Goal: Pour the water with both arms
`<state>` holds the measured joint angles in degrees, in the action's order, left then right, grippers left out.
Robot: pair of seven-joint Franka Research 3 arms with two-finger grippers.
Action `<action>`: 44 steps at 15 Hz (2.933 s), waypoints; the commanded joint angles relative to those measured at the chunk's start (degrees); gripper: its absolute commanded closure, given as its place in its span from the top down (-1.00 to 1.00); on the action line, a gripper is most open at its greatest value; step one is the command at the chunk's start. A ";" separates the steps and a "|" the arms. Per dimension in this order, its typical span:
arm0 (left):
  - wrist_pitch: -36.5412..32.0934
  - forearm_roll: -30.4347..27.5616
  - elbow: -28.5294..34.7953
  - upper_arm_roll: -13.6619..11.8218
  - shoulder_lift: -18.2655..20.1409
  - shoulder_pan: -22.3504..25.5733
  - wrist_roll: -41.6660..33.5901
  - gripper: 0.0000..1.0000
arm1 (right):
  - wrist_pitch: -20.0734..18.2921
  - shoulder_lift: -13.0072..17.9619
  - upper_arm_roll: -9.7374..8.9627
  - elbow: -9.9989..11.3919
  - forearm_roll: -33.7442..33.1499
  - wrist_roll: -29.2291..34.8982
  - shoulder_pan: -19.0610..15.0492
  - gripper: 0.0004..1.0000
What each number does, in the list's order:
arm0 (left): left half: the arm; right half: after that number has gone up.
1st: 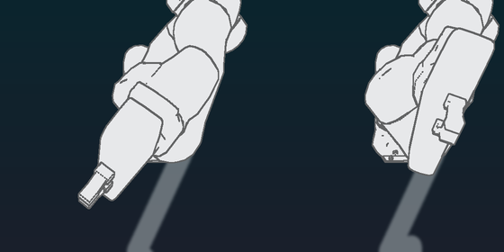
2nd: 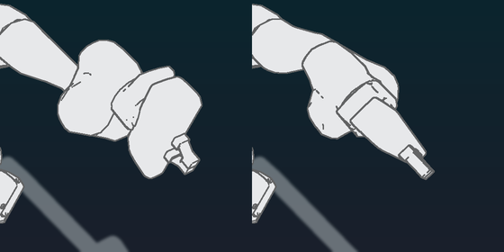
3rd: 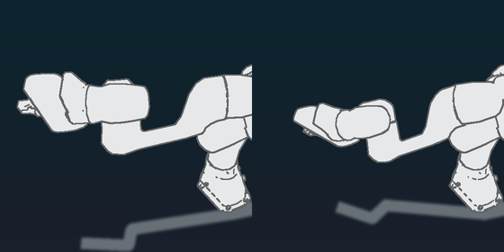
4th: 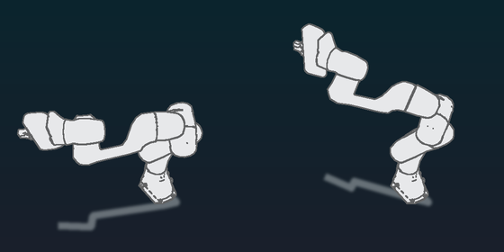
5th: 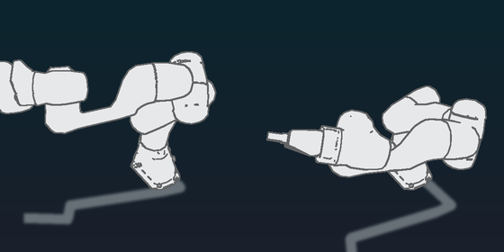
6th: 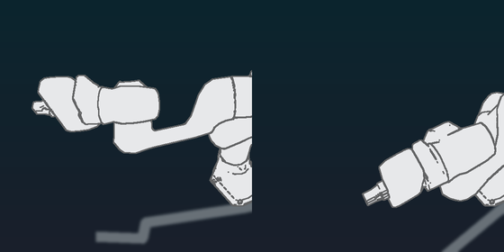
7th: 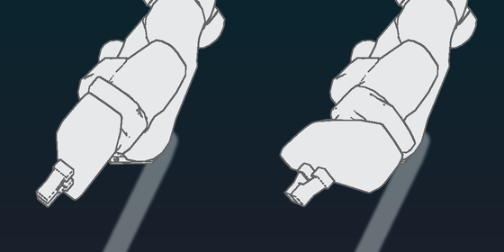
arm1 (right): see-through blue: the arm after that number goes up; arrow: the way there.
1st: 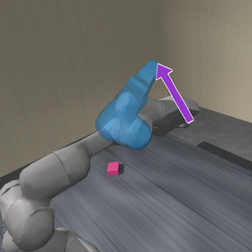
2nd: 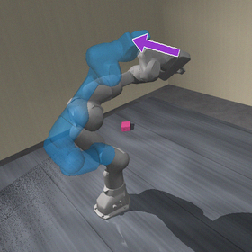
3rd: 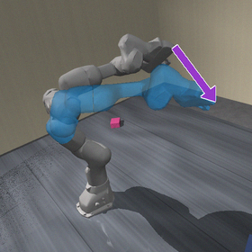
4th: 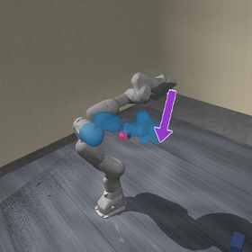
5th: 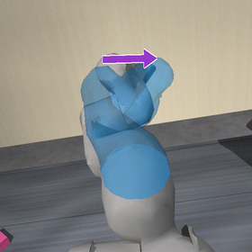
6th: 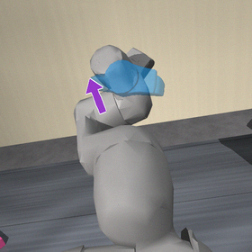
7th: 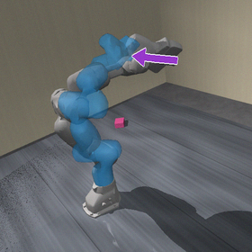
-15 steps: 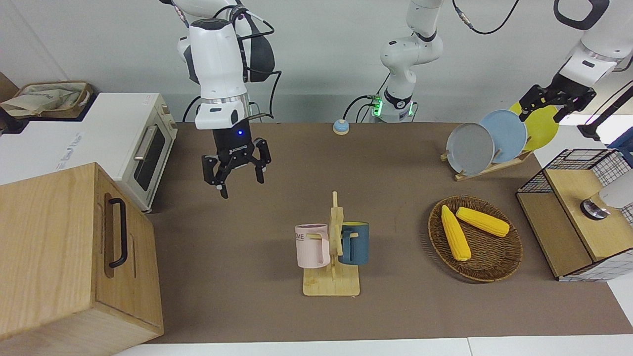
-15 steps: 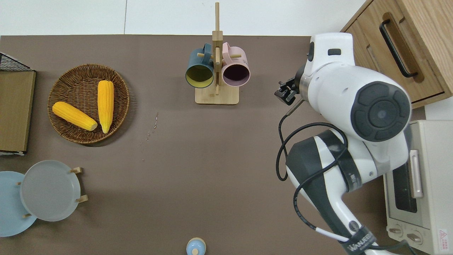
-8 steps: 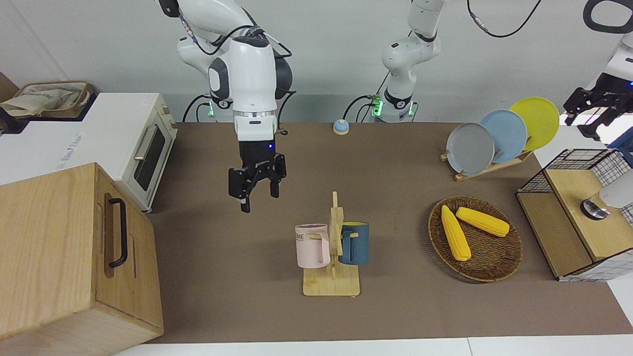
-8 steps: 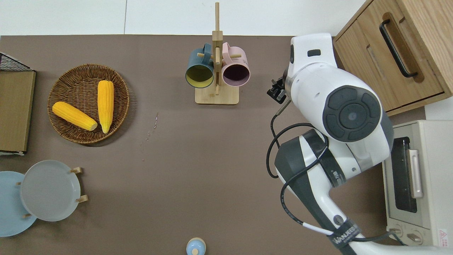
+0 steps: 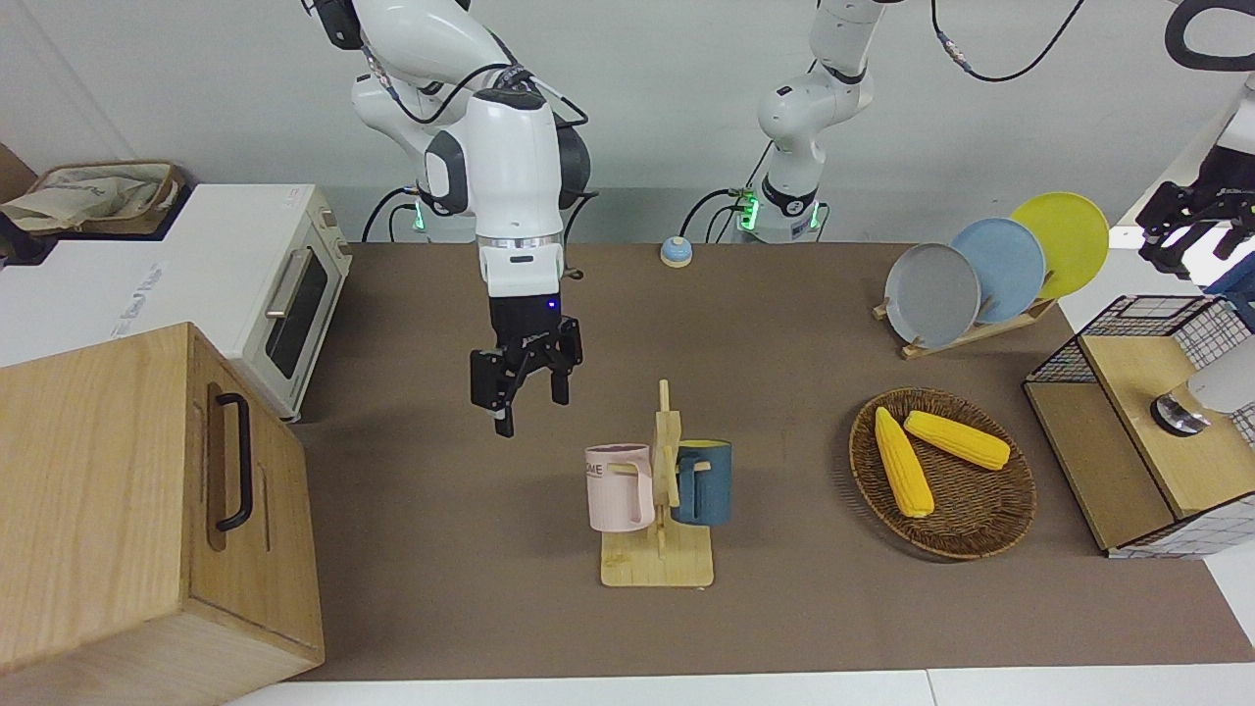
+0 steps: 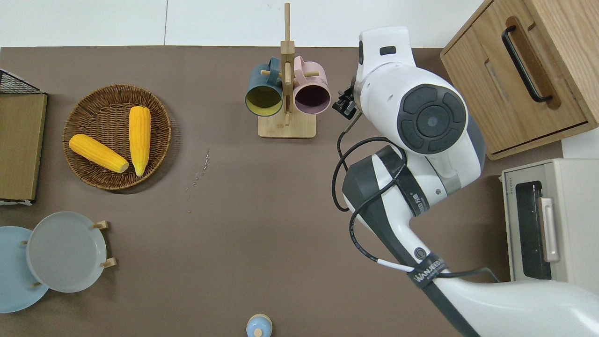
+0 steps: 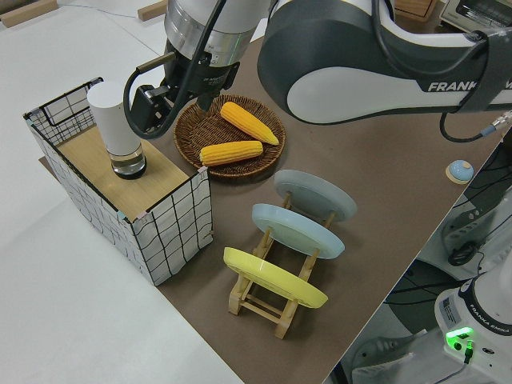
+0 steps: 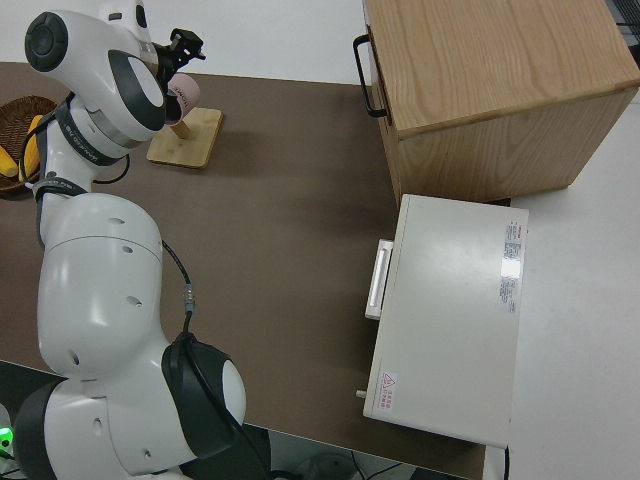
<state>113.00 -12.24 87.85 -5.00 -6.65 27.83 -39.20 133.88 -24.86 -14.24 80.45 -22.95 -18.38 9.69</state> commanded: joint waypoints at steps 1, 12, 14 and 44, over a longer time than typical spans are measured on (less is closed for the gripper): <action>6.16 -8.39 -0.22 0.52 -2.83 3.09 -5.26 1.00 | 0.06 -4.04 -0.61 -4.85 -0.87 2.11 0.86 0.97; 20.66 -19.30 3.55 1.75 -7.41 2.67 -15.20 1.00 | 0.41 -8.10 -0.70 -6.97 -0.87 6.86 3.23 0.96; 23.22 -24.74 4.26 1.92 -8.81 2.32 -16.78 1.00 | 1.20 -8.62 -0.62 -7.06 -1.04 6.78 3.32 0.90; 30.62 -33.91 4.26 4.39 -14.27 2.40 -22.59 0.75 | 1.56 -11.88 0.53 -9.52 -3.41 6.51 5.16 -0.47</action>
<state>142.15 -44.62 91.81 -0.80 -20.73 30.39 -60.08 135.10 -35.70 -14.20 72.43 -25.09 -12.86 14.10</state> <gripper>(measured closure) 0.004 0.700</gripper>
